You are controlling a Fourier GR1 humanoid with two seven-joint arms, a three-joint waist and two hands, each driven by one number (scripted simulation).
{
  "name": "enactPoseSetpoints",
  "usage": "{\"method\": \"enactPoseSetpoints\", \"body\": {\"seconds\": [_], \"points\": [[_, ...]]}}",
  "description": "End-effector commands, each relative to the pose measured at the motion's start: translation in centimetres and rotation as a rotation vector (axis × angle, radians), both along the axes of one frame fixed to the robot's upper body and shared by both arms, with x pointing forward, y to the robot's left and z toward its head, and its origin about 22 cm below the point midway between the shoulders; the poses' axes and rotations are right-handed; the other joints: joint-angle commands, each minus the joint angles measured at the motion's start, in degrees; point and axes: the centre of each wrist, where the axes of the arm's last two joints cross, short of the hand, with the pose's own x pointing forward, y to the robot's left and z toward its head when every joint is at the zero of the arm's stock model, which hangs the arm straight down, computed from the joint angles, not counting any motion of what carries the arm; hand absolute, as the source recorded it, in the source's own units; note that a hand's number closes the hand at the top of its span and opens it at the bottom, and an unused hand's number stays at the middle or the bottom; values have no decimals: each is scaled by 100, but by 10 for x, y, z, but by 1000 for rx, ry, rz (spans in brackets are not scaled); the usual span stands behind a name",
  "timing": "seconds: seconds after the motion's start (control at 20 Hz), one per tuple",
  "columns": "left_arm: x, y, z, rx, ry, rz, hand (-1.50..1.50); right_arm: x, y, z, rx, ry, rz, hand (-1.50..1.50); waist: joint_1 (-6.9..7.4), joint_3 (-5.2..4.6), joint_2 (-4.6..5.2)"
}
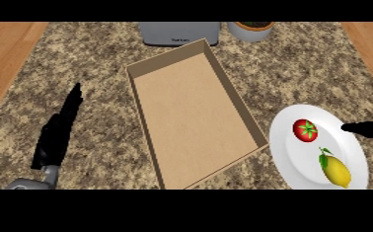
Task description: Pick the tomato from the plate and place it in the cardboard box
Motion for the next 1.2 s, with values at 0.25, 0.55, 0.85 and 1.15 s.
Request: {"method": "enactPoseSetpoints", "body": {"seconds": [0.25, 0.55, 0.85, 1.15], "points": [[-3, 4, -2, 16, -4, -15, 0, 16, 33, 27, -17, 436, 231, -150, -29, 7, 0], [-10, 5, -1, 13, 3, -8, 0, 17, 75, 7, -13, 478, 179, -150, -39, 14, -6], [-4, 7, -5, 4, 0, -8, 0, 20, 56, 5, -46, 528, 144, -150, -38, 15, 4], [-18, 12, 5, -3, 10, 3, 0, 25, 77, 12, -45, 574, 144, -150, -35, 15, -3]]}}
